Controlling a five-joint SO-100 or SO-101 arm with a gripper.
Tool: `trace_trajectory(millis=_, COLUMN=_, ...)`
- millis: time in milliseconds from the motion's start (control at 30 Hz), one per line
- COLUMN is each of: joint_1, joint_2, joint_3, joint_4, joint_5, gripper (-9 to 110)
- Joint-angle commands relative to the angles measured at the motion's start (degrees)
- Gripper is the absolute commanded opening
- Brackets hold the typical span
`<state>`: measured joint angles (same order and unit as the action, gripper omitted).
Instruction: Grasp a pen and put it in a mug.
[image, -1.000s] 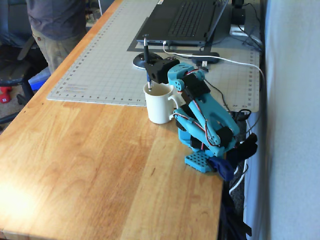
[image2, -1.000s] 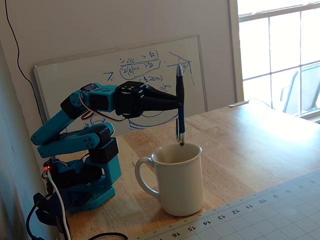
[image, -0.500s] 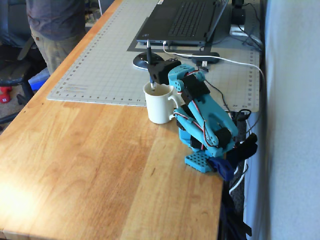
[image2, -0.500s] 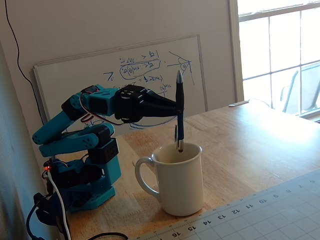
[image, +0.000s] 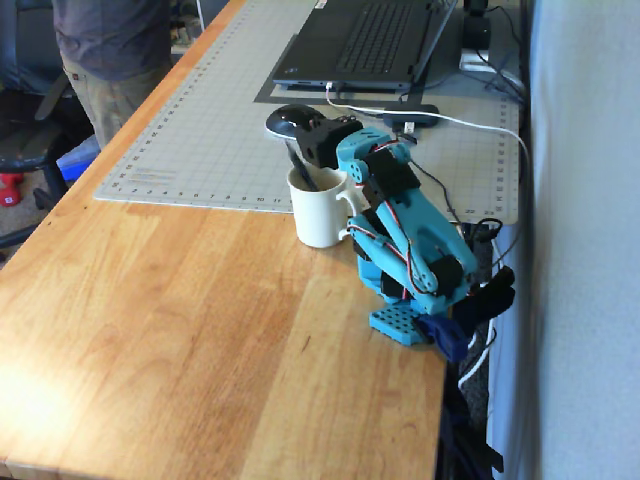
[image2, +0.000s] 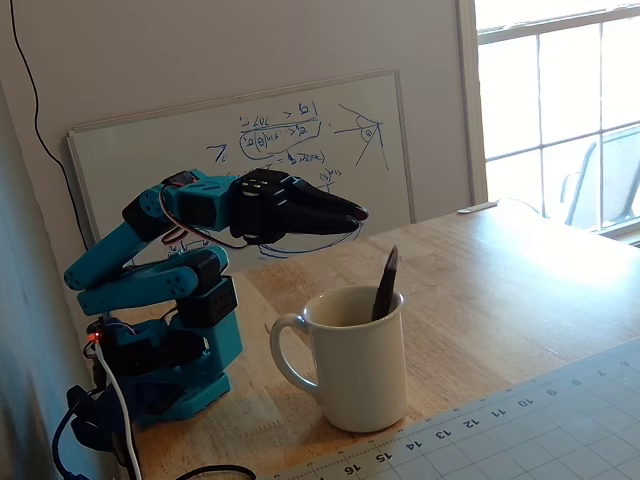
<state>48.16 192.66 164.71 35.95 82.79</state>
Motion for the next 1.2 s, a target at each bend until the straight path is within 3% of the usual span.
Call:
trace_trajectory(millis=0, joint_1=-3.43, joint_2=-0.79, joint_3=-8.61, joint_4=-0.53, joint_5=-3.43, gripper=12)
trace_trajectory(millis=167, joint_1=-9.49, joint_2=-0.79, joint_3=-11.6, joint_4=-0.53, joint_5=-18.19, gripper=10)
trace_trajectory(millis=400, joint_1=-16.79, joint_2=-0.7, joint_3=-11.43, joint_4=-0.44, joint_5=-48.16, gripper=1)
trace_trajectory(millis=667, joint_1=-32.08, joint_2=-1.58, joint_3=-7.73, joint_4=0.44, joint_5=-80.68, gripper=0)
trace_trajectory(millis=867, joint_1=-40.52, joint_2=-2.72, joint_3=1.58, joint_4=0.44, joint_5=-92.29, gripper=0)
trace_trajectory(millis=1167, joint_1=-46.85, joint_2=-2.46, joint_3=11.69, joint_4=5.45, joint_5=-93.34, gripper=0)
